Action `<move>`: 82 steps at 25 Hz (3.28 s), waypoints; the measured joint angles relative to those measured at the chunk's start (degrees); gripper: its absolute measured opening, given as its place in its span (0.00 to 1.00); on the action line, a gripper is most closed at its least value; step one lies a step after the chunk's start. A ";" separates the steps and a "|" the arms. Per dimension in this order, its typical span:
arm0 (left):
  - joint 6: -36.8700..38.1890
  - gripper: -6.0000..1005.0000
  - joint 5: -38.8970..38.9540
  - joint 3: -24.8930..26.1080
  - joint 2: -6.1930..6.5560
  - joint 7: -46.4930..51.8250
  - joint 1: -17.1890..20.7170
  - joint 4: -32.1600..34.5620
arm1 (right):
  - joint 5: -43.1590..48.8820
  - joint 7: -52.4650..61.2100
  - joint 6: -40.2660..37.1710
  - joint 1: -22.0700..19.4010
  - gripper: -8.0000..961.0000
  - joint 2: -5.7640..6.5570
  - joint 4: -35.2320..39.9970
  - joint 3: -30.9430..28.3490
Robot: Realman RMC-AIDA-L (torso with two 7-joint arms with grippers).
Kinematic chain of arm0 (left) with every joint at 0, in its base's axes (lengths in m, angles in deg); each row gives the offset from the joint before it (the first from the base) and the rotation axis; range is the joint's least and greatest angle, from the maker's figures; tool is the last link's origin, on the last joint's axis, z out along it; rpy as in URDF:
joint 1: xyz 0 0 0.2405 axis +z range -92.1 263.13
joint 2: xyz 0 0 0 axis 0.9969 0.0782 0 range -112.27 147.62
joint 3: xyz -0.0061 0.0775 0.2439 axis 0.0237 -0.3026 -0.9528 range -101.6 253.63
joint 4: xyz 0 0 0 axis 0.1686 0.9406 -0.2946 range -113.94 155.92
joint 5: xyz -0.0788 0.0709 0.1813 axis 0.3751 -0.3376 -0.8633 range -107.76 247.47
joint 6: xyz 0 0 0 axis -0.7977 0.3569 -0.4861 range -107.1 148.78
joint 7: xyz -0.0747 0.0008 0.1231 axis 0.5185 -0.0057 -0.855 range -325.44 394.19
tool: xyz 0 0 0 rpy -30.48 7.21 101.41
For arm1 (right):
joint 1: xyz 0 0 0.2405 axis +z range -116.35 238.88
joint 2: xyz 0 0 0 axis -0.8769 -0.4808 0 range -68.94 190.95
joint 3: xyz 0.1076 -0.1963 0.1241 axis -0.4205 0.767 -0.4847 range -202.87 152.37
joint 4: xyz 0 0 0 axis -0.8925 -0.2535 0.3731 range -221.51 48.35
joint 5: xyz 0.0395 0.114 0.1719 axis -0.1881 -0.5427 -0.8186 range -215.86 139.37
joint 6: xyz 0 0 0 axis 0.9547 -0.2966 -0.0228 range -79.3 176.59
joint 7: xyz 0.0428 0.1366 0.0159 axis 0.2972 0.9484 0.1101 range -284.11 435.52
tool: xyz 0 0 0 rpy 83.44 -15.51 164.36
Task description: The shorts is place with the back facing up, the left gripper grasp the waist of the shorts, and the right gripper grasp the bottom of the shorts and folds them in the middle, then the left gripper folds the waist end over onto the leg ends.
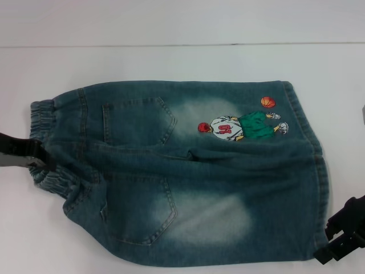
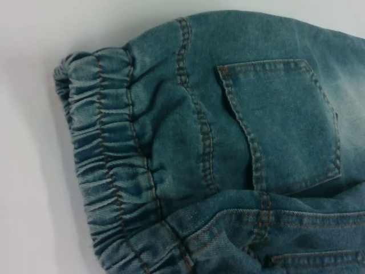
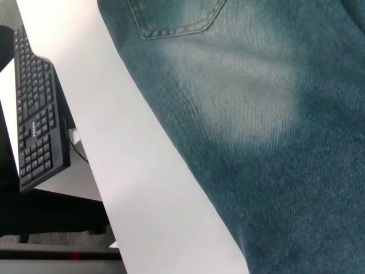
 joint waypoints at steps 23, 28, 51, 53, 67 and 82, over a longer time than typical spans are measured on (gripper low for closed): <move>-0.21 0.02 0.48 0.95 -0.08 0.08 0.15 0.00 | -0.08 -3.31 2.14 -0.63 0.04 0.57 -2.01 -7.73; -0.67 0.02 1.43 3.41 0.47 0.29 0.60 0.00 | -4.65 -7.26 3.10 -2.91 0.02 1.69 -2.16 -17.96; -11.56 0.02 10.21 10.80 -0.18 -0.08 3.86 -0.11 | -33.46 -13.85 24.81 -8.60 0.02 1.04 -8.82 -21.01; -12.39 0.02 11.74 10.84 -0.31 -0.43 3.98 -0.38 | -34.90 -13.83 27.13 -8.26 0.02 0.98 -9.44 -20.97; -23.20 0.02 17.99 10.50 -1.17 -3.88 3.88 -6.07 | -38.09 -15.11 42.36 -4.64 0.02 -2.30 -11.24 -20.33; -30.24 0.02 22.56 10.55 -2.56 -8.42 4.08 -8.48 | -38.11 -15.41 55.47 -0.34 0.06 -3.37 -14.23 -16.98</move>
